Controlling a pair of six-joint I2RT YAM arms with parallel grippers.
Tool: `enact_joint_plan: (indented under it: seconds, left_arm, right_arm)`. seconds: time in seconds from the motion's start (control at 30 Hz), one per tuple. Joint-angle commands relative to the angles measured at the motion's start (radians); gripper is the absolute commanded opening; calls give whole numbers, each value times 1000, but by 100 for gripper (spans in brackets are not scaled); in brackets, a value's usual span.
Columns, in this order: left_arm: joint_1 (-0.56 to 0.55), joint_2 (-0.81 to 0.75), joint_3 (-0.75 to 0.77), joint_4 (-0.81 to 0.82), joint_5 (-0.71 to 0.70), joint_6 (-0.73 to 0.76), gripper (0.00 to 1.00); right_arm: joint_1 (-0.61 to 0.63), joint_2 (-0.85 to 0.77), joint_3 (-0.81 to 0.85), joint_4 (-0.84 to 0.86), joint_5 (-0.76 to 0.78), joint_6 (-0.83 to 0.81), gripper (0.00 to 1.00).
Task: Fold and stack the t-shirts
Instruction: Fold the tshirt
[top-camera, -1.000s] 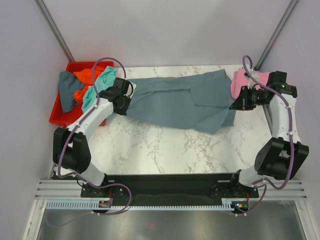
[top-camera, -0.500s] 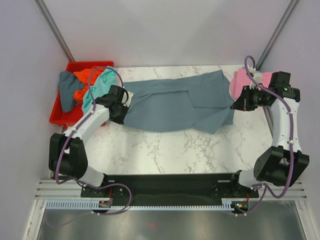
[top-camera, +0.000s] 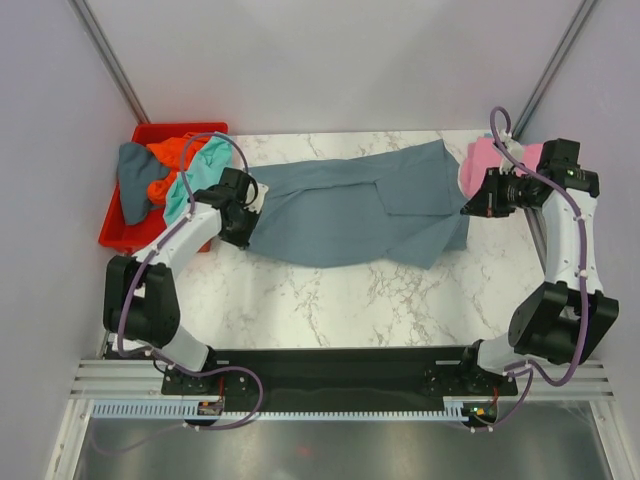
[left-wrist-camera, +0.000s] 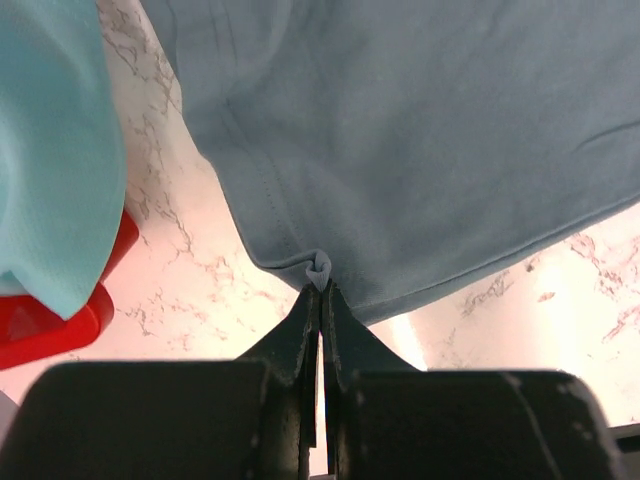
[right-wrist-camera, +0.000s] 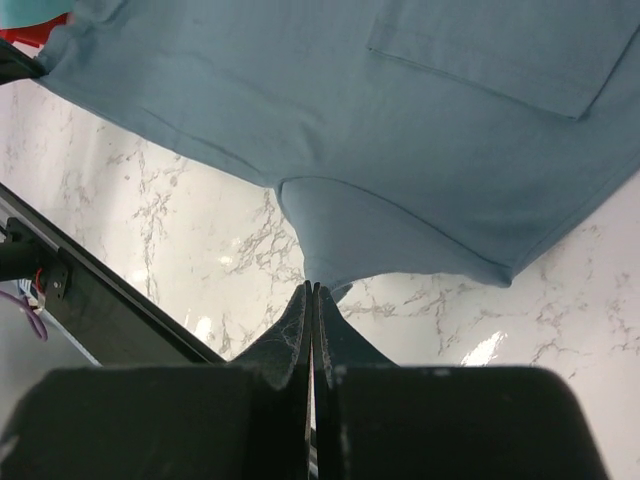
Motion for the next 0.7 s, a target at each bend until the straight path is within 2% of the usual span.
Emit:
enact_joint_plan:
  seconds: [0.0, 0.33, 0.53, 0.67]
  left_arm:
    - [7, 88, 58, 0, 15, 26, 2]
    - [7, 215, 122, 0, 15, 26, 2]
    - [7, 207, 160, -48, -30, 26, 2]
    - [7, 198, 157, -65, -28, 26, 2]
  right_arm:
    - [-6, 56, 66, 40, -32, 17, 0]
    - [-4, 187, 152, 87, -44, 49, 0]
    - [-4, 245, 248, 92, -55, 66, 0]
    - [-4, 260, 255, 92, -55, 69, 0]
